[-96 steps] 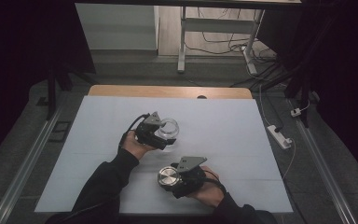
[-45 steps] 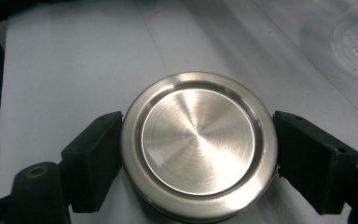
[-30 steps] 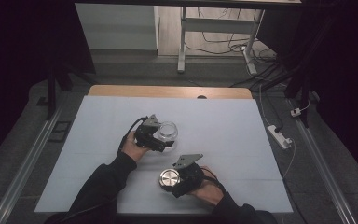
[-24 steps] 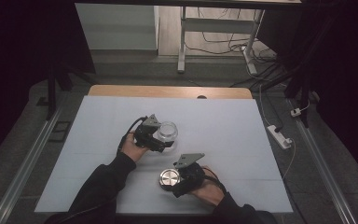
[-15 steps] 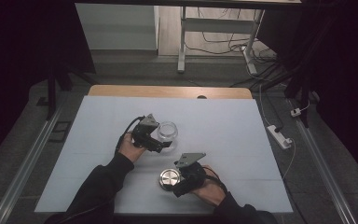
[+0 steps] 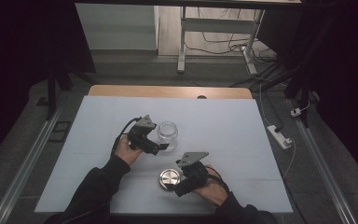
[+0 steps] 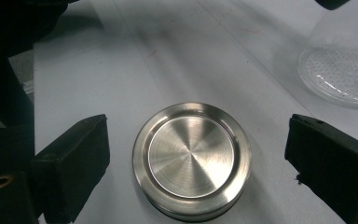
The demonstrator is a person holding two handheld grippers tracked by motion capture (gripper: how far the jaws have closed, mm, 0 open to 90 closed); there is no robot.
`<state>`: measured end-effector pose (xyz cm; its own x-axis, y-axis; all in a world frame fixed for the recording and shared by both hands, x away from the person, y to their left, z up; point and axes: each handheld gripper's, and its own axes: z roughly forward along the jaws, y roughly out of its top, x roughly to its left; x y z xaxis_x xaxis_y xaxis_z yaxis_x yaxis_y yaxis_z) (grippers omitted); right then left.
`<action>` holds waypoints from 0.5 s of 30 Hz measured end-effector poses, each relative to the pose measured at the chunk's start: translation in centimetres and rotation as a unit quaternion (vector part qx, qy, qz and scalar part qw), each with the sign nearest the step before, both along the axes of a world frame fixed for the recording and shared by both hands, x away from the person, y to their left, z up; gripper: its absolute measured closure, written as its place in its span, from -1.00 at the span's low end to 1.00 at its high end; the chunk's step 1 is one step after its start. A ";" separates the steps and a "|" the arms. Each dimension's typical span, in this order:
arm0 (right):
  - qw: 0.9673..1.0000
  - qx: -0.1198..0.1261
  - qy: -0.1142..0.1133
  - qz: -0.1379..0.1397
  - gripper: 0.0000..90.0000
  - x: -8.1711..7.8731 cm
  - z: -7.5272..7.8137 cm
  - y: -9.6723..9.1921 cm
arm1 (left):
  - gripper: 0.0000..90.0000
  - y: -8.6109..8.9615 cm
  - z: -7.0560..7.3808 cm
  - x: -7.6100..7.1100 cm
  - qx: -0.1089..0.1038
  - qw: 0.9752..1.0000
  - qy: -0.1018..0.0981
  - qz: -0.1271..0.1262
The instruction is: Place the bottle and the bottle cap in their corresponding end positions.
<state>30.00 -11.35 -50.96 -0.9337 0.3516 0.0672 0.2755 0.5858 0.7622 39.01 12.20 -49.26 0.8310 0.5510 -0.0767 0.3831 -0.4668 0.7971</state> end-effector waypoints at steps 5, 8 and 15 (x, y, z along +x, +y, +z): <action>1.000 0.003 0.001 -0.003 -0.87 0.0 0.2 -0.2 | -1.00 0.5 0.4 -0.4 -0.006 1.000 0.005 -0.004; 1.000 0.005 0.003 -0.005 -0.88 0.0 0.3 -0.2 | -1.00 0.8 0.4 -0.7 -0.010 1.000 0.012 -0.008; 1.000 0.010 0.010 -0.005 -0.91 0.0 0.5 -0.4 | -1.00 1.0 0.5 -1.6 -0.005 1.000 0.018 -0.019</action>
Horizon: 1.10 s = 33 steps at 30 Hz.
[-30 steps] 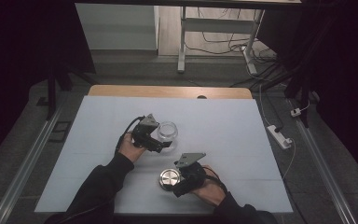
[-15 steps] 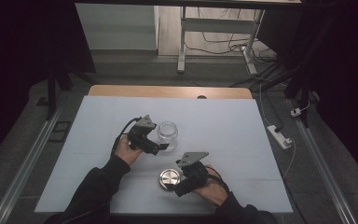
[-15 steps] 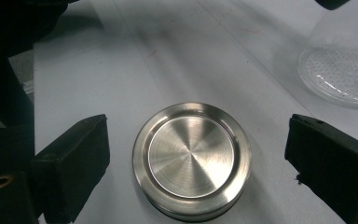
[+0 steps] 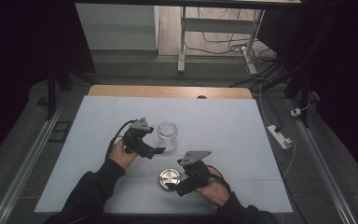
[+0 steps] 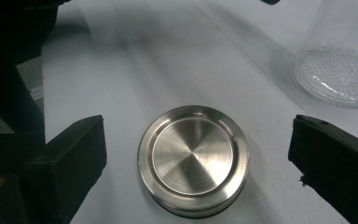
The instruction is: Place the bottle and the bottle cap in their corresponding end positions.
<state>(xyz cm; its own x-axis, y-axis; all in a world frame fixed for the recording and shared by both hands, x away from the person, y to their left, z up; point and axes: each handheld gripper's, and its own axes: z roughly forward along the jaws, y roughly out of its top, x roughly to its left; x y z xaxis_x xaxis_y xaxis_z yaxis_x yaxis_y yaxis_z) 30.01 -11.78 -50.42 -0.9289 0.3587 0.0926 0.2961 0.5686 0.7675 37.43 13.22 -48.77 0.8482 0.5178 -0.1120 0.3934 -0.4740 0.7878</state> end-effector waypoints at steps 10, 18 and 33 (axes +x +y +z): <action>1.000 0.004 0.003 -0.009 -0.95 0.1 0.4 -0.5 | -1.00 0.6 0.1 -1.3 -0.018 1.000 0.010 -0.007; 1.000 0.002 -0.004 -0.018 -0.98 0.2 0.6 -0.9 | -1.00 1.2 0.5 -2.5 -0.038 0.999 0.017 -0.009; 0.999 0.004 -0.012 -0.030 -1.00 0.3 1.4 -1.8 | -1.00 2.3 0.9 -5.0 -0.047 0.999 0.014 -0.014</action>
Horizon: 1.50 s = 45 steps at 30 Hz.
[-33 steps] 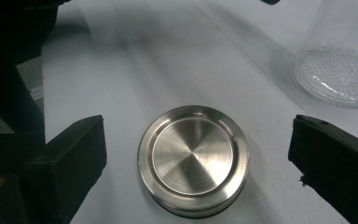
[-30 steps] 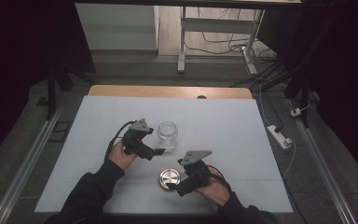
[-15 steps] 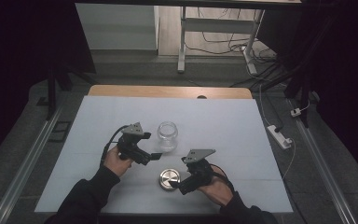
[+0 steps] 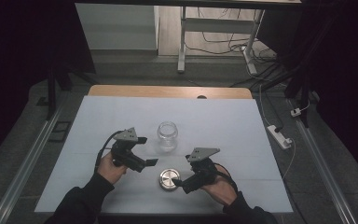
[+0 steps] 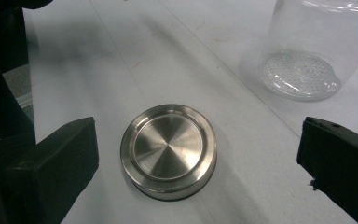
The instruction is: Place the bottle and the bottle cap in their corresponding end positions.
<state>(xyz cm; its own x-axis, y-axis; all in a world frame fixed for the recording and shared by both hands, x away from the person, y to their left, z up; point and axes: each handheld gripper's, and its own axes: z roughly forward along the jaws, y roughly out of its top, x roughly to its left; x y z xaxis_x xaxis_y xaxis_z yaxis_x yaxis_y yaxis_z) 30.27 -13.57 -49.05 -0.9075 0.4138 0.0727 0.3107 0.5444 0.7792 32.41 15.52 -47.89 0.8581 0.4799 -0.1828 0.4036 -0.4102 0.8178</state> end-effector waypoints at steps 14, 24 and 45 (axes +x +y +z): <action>1.000 -0.002 -0.010 -0.013 -1.00 -0.3 0.5 -1.0 | -1.00 1.8 0.1 -2.9 0.012 1.000 0.000 0.013; 1.000 -0.003 -0.015 -0.026 -1.00 -0.6 0.8 -2.3 | -1.00 3.7 -0.2 -5.0 0.003 0.999 0.006 0.032; 0.997 -0.003 -0.033 -0.067 -1.00 -1.8 1.5 -5.6 | -1.00 7.2 -0.6 -8.3 -0.005 0.997 0.002 0.082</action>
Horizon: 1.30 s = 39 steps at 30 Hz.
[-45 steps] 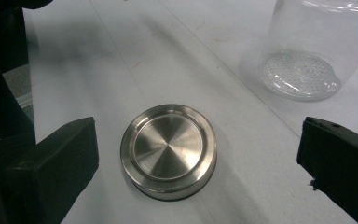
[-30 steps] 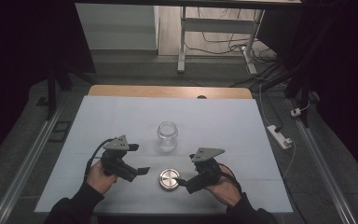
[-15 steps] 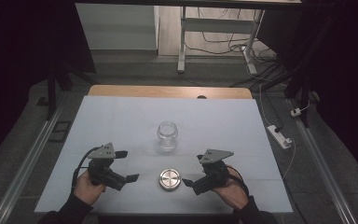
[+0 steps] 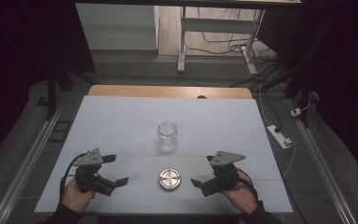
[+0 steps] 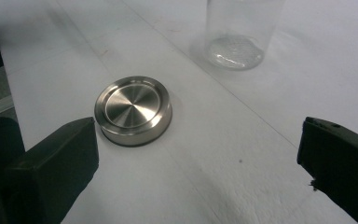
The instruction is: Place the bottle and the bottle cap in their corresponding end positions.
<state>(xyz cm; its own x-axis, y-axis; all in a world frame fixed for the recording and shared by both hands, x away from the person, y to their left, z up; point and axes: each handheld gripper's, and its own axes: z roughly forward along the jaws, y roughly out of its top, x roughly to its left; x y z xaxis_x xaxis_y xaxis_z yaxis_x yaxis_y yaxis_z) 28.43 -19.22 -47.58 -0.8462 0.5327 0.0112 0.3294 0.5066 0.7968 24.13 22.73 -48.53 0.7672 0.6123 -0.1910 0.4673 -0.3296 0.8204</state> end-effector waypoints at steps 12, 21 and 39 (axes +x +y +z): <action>0.999 0.006 -0.001 -0.046 -1.00 -0.7 0.1 -3.1 | -1.00 2.9 -0.7 -2.2 -0.007 0.999 0.007 0.040; 0.997 0.005 0.000 -0.076 -1.00 -1.3 -0.2 -5.2 | -1.00 4.5 -1.5 -3.6 -0.009 0.998 0.018 0.065; 0.991 -0.005 0.007 -0.137 -1.00 -2.8 -1.2 -9.0 | -1.00 6.5 -3.1 -5.5 0.018 0.993 0.034 0.110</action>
